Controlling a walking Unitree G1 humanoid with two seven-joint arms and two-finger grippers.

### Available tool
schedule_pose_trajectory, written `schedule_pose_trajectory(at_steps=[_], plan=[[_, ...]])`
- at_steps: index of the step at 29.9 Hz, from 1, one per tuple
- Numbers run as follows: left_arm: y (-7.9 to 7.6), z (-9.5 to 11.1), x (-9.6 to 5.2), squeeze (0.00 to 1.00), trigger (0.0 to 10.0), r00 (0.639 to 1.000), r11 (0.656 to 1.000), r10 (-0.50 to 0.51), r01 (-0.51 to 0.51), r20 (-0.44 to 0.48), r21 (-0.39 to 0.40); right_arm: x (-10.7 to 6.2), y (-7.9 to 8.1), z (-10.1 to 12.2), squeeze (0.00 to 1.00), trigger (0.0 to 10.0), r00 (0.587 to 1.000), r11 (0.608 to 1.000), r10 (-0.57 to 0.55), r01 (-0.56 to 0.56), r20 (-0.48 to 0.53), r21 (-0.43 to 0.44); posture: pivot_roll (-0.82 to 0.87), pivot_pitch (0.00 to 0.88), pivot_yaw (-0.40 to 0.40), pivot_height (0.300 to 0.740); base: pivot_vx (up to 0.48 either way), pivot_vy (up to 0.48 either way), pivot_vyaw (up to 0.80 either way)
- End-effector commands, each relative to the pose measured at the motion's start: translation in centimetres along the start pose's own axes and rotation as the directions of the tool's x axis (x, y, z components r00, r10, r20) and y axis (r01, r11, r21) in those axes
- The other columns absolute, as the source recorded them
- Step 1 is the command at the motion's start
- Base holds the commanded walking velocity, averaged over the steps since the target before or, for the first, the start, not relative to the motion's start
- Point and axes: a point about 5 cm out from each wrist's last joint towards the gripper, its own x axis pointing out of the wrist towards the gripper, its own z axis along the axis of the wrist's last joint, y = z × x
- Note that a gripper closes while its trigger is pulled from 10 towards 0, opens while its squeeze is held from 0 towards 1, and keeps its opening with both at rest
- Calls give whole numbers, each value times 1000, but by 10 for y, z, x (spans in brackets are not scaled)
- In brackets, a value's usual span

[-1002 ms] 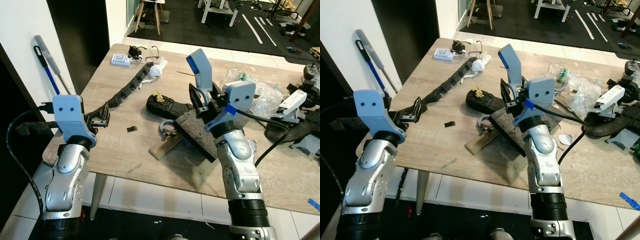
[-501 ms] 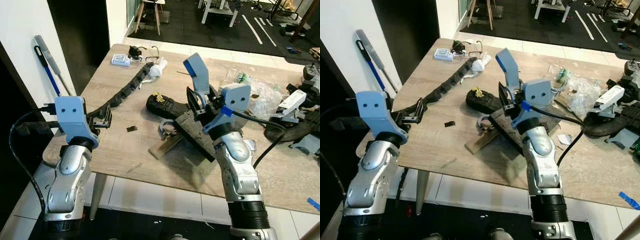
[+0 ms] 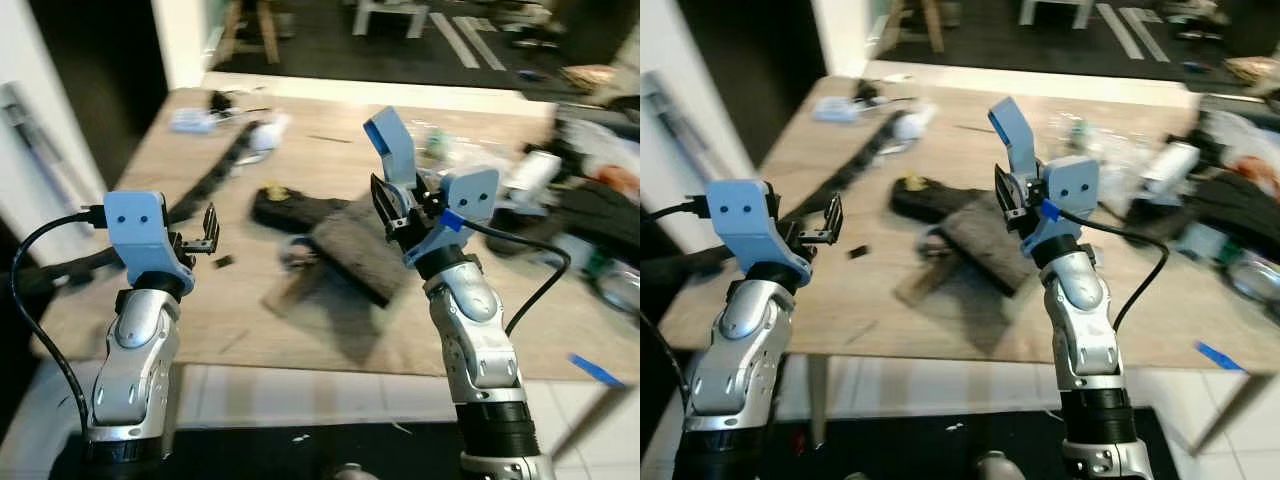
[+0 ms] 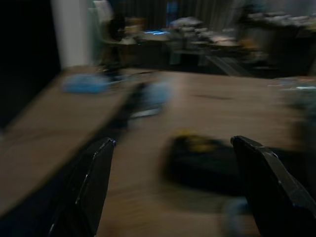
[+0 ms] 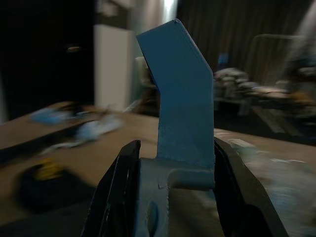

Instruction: Picking trash to rubbish bin

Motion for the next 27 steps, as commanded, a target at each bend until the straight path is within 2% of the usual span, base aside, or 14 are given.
schedule_pose_trajectory(at_steps=[1,27], plan=[[0,4,-1,0,10000,1000,1000,3,-3,20,2,-1,3,3,0,10000,1000,1000,6,-6,14,13,5,144,-66,740,0,0,-800],[-4,1,-3,0,10000,1000,1000,-15,15,10,11,0,6,3,0,10000,1000,1000,20,-20,14,9,13,113,-71,740,0,0,-800]])
